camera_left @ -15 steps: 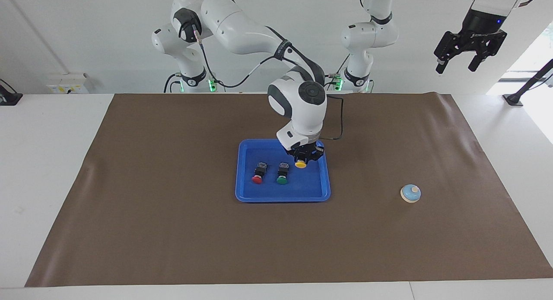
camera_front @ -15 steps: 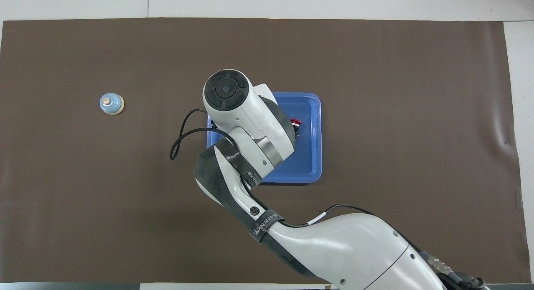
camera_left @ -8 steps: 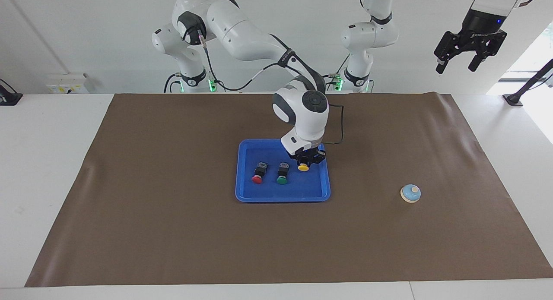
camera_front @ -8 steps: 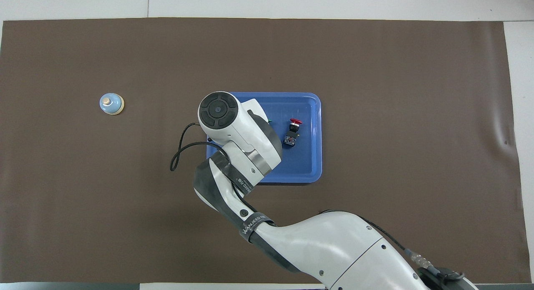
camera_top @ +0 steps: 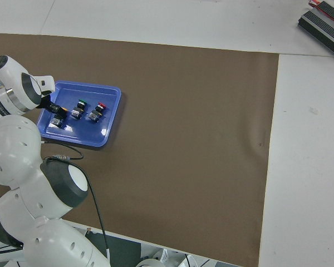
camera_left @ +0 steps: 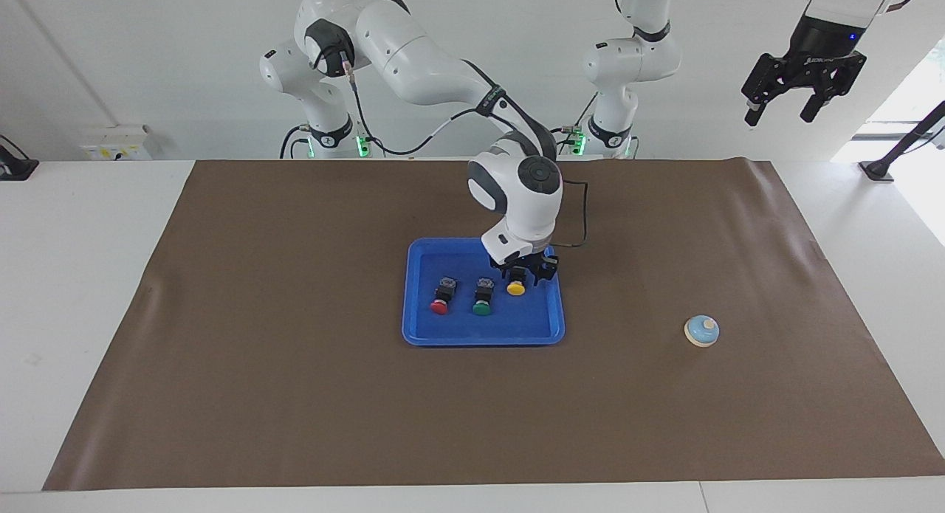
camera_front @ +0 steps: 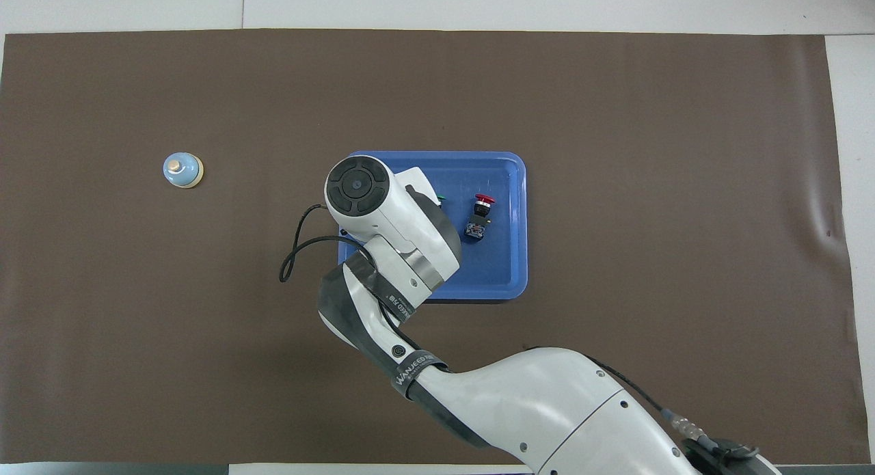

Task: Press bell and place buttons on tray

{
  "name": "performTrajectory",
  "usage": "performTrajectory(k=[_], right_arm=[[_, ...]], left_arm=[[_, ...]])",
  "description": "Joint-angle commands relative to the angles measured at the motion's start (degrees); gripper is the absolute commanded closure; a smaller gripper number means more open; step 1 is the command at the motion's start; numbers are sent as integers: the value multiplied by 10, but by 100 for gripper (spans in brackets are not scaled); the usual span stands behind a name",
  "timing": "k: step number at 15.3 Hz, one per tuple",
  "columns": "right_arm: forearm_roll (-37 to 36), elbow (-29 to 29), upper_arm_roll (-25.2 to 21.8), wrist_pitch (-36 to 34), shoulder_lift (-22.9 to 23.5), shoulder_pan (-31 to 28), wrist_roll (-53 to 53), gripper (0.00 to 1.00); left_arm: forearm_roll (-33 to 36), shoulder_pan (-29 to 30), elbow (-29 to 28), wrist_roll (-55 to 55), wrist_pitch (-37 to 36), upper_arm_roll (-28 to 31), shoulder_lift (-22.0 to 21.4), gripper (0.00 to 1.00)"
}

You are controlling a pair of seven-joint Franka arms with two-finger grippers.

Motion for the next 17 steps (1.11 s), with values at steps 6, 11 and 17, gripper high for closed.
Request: performTrajectory(k=[6, 11, 17], right_arm=[[10, -2, -6, -69, -78, -81, 5, 0], [9, -1, -6, -108, -133, -182, -99, 0], [13, -1, -6, -177, -184, -276, -280, 0]], left_arm=[[6, 2, -3, -12, -57, -1, -11, 0], [7, -5, -89, -45, 27, -3, -29, 59], [10, -9, -86, -41, 153, -4, 108, 100]])
